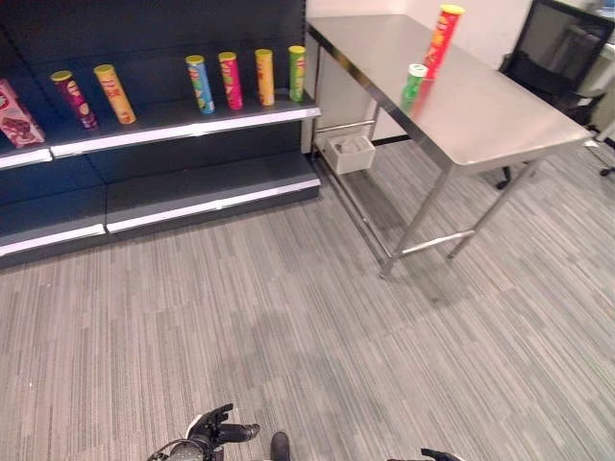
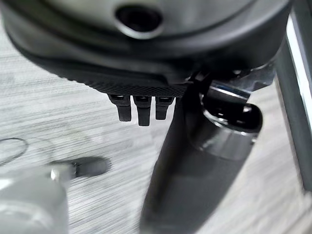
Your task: Put the goods on the table back onto the shelves and tidy them up.
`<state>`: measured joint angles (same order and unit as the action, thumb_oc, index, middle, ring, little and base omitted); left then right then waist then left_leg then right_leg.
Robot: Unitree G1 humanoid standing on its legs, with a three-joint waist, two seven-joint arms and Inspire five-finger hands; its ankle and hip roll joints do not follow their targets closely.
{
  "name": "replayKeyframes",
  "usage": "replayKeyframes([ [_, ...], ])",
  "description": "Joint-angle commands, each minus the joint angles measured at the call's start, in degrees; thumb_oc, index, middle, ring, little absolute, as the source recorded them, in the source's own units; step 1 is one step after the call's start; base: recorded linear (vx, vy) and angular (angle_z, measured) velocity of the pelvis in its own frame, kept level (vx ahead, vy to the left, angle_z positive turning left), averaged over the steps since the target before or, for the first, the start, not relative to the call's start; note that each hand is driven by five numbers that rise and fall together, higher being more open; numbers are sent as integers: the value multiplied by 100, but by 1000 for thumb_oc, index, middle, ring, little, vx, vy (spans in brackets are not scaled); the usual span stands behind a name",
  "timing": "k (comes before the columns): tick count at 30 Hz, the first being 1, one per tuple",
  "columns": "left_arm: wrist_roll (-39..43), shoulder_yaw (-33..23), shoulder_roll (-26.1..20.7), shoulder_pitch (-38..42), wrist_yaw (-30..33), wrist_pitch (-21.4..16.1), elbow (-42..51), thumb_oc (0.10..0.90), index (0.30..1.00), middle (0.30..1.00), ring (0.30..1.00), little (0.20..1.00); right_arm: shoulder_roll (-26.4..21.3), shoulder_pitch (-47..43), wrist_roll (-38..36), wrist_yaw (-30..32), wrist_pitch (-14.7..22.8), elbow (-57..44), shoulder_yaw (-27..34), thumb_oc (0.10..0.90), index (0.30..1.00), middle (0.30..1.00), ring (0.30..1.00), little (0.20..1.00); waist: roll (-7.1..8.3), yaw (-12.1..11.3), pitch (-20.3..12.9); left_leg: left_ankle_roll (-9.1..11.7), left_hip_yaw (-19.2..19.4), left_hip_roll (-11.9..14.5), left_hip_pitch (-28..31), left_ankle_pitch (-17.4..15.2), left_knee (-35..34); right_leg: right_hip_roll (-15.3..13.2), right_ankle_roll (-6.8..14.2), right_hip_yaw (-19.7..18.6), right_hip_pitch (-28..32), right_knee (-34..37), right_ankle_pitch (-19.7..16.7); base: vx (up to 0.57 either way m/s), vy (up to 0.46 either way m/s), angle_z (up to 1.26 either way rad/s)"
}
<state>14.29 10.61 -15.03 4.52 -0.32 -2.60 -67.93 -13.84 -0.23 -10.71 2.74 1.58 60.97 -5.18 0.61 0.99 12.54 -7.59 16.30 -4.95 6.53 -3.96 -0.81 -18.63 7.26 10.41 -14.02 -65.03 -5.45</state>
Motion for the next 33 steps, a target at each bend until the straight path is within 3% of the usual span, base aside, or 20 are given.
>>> replayKeyframes([
  [1, -174, -202, -189, 32, -5, -205, 351, 800, 900, 900, 900, 900, -461, -161, -120, 4, -87, 217, -307, 800, 900, 900, 900, 900, -75, 48, 140, 685, -858, 348, -115, 307, -419, 601, 95, 478, 533, 4829, 160, 510, -134, 11],
  [4, -255, -224, -209, 120, 5, -243, 369, 800, 900, 900, 900, 900, -450, -143, -132, 14, -98, 231, -250, 800, 900, 900, 900, 900, 62, 257, 156, 804, -1028, 232, 291, -29, -419, 817, 373, 416, 249, 6487, -336, 390, -112, 15],
  [7, -359, -253, -184, 132, -24, -268, 379, 800, 900, 900, 900, 900, -455, -110, -60, -2, -120, 275, -201, 800, 900, 900, 900, 900, 56, 393, 138, 938, -1104, 298, 654, -300, -419, 905, 541, 522, -7, 7003, -552, 445, -107, 77],
  [9, -420, -231, -172, 60, -26, -285, 408, 800, 900, 900, 900, 900, -498, -25, -43, -24, -112, 285, -196, 800, 900, 900, 900, 900, 119, 409, 35, 951, -1198, 294, 790, -471, -419, 879, 502, 587, 122, 7003, -675, 612, -223, 104],
  [10, -456, -152, -130, 59, -51, -282, 454, 800, 900, 900, 900, 900, -607, 80, -47, -57, -73, 287, -185, 800, 900, 900, 900, 900, 20, 564, -98, 1069, -1265, 565, 1040, -550, -419, 1087, 360, 422, 342, 7002, -732, 531, -249, 55],
  [11, -456, -152, -129, 59, -51, -282, 454, 800, 900, 900, 900, 900, -607, 80, -47, -57, -73, 287, -185, 800, 900, 900, 900, 900, 19, 564, -97, 1070, -1265, 566, 1041, -550, -419, 1087, 360, 423, 343, 7002, -731, 683, -363, 27],
  [13, -268, -151, -66, 2, -28, -291, 520, 800, 900, 900, 900, 900, -706, 121, -137, -61, -39, 290, -147, 800, 900, 900, 900, 900, -93, 615, -156, 1226, -1398, 849, 1065, -253, 17, 1299, 142, 247, 499, 6830, -568, 447, -300, 20],
  [14, -189, -127, -40, -41, -35, -282, 583, 800, 900, 900, 900, 900, -747, 142, -200, -73, -23, 248, -149, 800, 900, 900, 900, 900, -136, 608, -163, 1403, -1391, 1010, 802, 33, 808, 1464, -41, 238, 753, 6852, -331, 402, -432, -33],
  [15, -65, -110, -39, -50, -31, -261, 718, 800, 900, 900, 900, 900, -795, 98, -230, -51, -14, 217, -184, 800, 900, 900, 900, 900, -48, 537, -35, 1496, -1486, 1033, 107, 534, 2259, 1562, -250, 207, 1069, 6907, -88, 355, -457, -40],
  [17, 1, -106, -39, -67, 11, -250, 773, 800, 900, 900, 900, 900, -840, 29, -256, -4, -25, 218, -211, 800, 900, 900, 900, 900, 79, 457, 90, 1439, -1438, 1025, -392, 875, 3251, 1574, -407, 189, 1330, 6967, 93, 197, -307, -14],
  [19, 100, -92, -10, -40, 31, -250, 792, 800, 900, 900, 900, 900, -856, -50, -299, 17, -41, 235, -241, 800, 900, 900, 900, 900, 135, 362, 180, 1360, -1161, 1174, -848, 913, 3462, 1557, -470, 187, 1519, 7003, 231, 231, -163, -34],
  [20, 111, -104, 52, -58, 4, -249, 706, 800, 900, 900, 900, 900, -831, -95, -313, 12, -27, 264, -300, 800, 900, 900, 900, 900, 190, 155, 254, 1195, -832, 1176, -1364, 471, 2677, 1551, -404, 77, 1759, 7003, 385, 335, -60, -45],
  [22, 94, -100, 58, -79, 4, -252, 693, 800, 900, 900, 900, 900, -823, -101, -277, 12, -30, 268, -334, 800, 900, 900, 900, 900, 193, 104, 230, 1176, -828, 1105, -1456, 480, 2287, 1536, -374, 34, 1780, 7003, 416, 211, 17, -35],
  [23, 66, -103, 68, -111, 0, -254, 676, 800, 900, 900, 900, 900, -822, -99, -237, 17, -32, 267, -377, 800, 900, 900, 900, 900, 145, 22, 237, 1185, -920, 1052, -1557, 530, 1763, 1579, -344, -10, 1844, 7003, 470, 241, 98, -62],
  [24, 63, -115, 88, -156, -4, -260, 633, 800, 900, 900, 900, 900, -815, -90, -169, 32, -15, 229, -436, 800, 900, 900, 900, 900, 2, -133, 198, 1294, -1292, 1027, -1681, 1079, 667, 1714, -305, -84, 1996, 7003, 595, 339, 113, -56],
  [25, 76, -123, 99, -158, 8, -268, 600, 800, 900, 900, 900, 900, -816, -91, -149, 56, -5, 244, -441, 800, 900, 900, 900, 900, -47, -189, 206, 1366, -1397, 1032, -1802, 1317, 323, 1752, -309, -92, 2110, 7003, 674, 270, 76, -58],
  [26, 76, -123, 99, -159, 8, -269, 599, 800, 900, 900, 900, 900, -815, -90, -149, 56, -4, 244, -441, 800, 900, 900, 900, 900, -37, -182, 225, 1368, -1398, 1019, -1758, 1333, 285, 1741, -307, -86, 2140, 7003, 687, 302, 40, -61],
  [27, 103, -148, 116, -175, 6, -266, 526, 800, 900, 900, 900, 900, -792, -84, -134, 68, 3, 294, -437, 800, 900, 900, 900, 900, -94, -261, 222, 1469, -1398, 1038, -1906, 1554, -242, 1807, -321, -167, 2325, 7003, 833, 295, 45, -85],
  [29, 57, -164, 126, -216, 0, -253, 444, 800, 900, 900, 900, 900, -767, -72, -99, 64, -17, 338, -434, 800, 900, 900, 900, 900, -141, -276, 194, 1518, -1270, 1054, -1988, 1649, -351, 1856, -325, -234, 2461, 7003, 936, 338, 86, -64],
  [33, -50, -247, 127, -335, -20, -233, 258, 800, 900, 900, 900, 900, -719, -23, 32, 16, -24, 431, -475, 800, 900, 900, 900, 900, -219, -329, 21, 1516, -1451, 980, -1745, 1736, -419, 1879, -307, -504, 2666, 7003, 1115, 269, 154, -45],
])
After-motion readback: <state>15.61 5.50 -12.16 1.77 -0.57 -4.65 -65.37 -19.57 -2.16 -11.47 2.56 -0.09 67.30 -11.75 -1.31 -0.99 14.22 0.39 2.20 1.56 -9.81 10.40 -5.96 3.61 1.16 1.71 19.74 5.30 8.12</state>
